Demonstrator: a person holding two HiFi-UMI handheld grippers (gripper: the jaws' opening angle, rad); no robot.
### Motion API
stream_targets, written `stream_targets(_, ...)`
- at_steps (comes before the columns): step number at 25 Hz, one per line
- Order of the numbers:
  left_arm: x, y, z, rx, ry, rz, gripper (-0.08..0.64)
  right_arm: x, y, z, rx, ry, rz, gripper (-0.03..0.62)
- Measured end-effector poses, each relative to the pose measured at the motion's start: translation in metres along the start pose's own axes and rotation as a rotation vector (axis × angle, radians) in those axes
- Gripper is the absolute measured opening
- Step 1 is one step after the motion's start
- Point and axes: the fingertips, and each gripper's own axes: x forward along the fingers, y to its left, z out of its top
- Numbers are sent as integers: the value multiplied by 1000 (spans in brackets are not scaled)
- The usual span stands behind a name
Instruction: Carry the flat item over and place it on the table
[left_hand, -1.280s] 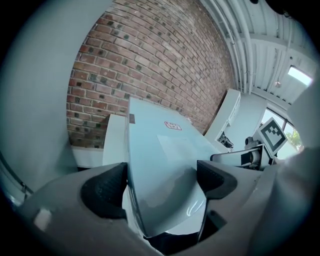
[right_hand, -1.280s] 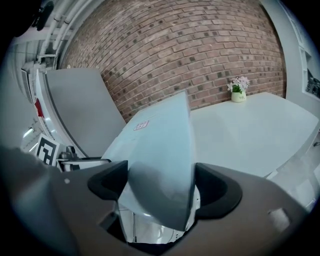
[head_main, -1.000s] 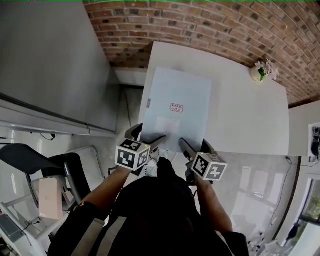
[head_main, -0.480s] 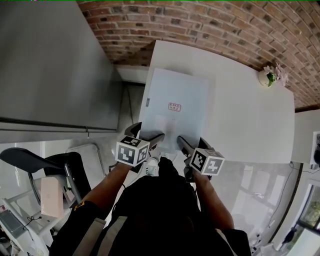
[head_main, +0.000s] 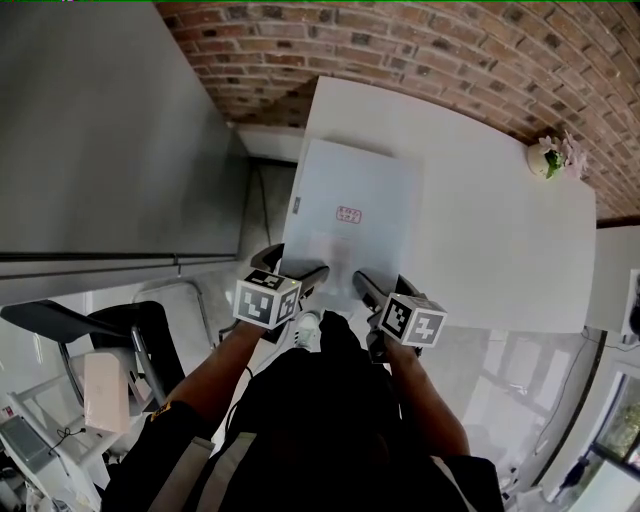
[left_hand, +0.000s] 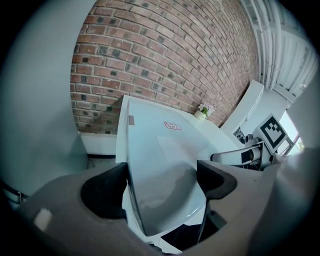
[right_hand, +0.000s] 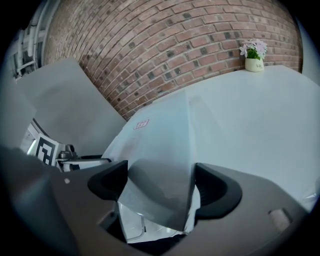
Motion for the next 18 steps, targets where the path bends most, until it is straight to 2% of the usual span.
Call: stream_targets(18, 7, 13, -20, 54, 48, 18, 451, 16, -5, -25, -13, 57, -39, 426)
